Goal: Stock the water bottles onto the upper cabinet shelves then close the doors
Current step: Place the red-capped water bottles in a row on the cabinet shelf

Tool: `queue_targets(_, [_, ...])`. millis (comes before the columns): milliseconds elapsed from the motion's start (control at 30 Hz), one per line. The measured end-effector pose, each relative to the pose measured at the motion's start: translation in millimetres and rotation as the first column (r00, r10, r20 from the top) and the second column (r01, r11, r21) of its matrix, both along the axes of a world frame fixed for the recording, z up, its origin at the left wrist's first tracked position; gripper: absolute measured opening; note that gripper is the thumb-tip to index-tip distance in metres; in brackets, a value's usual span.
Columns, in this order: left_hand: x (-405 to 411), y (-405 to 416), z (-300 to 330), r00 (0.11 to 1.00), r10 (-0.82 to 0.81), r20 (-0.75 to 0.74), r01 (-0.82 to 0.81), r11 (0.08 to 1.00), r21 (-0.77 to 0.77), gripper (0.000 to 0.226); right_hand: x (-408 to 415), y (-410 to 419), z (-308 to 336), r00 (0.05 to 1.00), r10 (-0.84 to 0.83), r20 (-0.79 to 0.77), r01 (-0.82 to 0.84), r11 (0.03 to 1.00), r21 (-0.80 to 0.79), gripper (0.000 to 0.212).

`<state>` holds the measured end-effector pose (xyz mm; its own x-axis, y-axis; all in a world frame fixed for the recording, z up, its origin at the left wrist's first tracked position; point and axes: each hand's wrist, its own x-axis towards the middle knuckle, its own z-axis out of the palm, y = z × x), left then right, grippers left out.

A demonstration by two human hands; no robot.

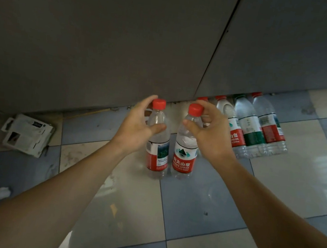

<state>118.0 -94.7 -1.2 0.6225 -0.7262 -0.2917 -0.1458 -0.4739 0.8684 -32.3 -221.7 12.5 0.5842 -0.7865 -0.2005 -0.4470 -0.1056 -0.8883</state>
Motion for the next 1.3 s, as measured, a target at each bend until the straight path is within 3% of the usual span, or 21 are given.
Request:
queue_targets(100, [-8, 7, 17, 0.995, -0.034, 0.095, 0.043, 0.995, -0.094, 0.073, -9, 13, 15, 0.995, -0.038, 0.097, 0.043, 0.998, -0.049, 0.038])
queue_targets(200, [-16, 17, 23, 0.974, -0.063, 0.217, 0.098, 0.982, -0.159, 0.065, -18, 27, 21, 0.986, -0.049, 0.161, 0.061, 0.995, -0.073, 0.04])
queue_targets(333, [-21, 36, 18, 0.95, -0.092, 0.297, 0.137, 0.981, -0.136, 0.065, -30, 39, 18, 0.98, -0.07, 0.185, 0.087, 0.993, -0.085, 0.04])
queue_targets(667, [-25, 58, 20, 0.954, -0.183, 0.238, 0.2, 0.979, -0.049, 0.055, -37, 38, 6, 0.997, -0.014, 0.078, 0.018, 0.999, -0.042, 0.06])
queue_targets(900, [-26, 63, -11, 0.98, -0.109, 0.169, 0.118, 0.992, -0.043, 0.075, -36, 35, -40, 1.0, -0.016, 0.004, 0.015, 0.991, 0.133, 0.084])
queue_targets(1033, [-31, 58, -28, 0.992, -0.024, 0.125, 0.028, 0.999, -0.028, 0.082, -19, 31, -52, 0.999, -0.035, -0.022, 0.038, 0.992, 0.119, 0.082])
queue_targets(1300, [-45, 46, -29, 0.986, 0.151, 0.067, -0.149, 0.988, -0.032, 0.074, -23, 31, -54, 0.997, -0.079, -0.004, 0.079, 0.992, 0.095, 0.074])
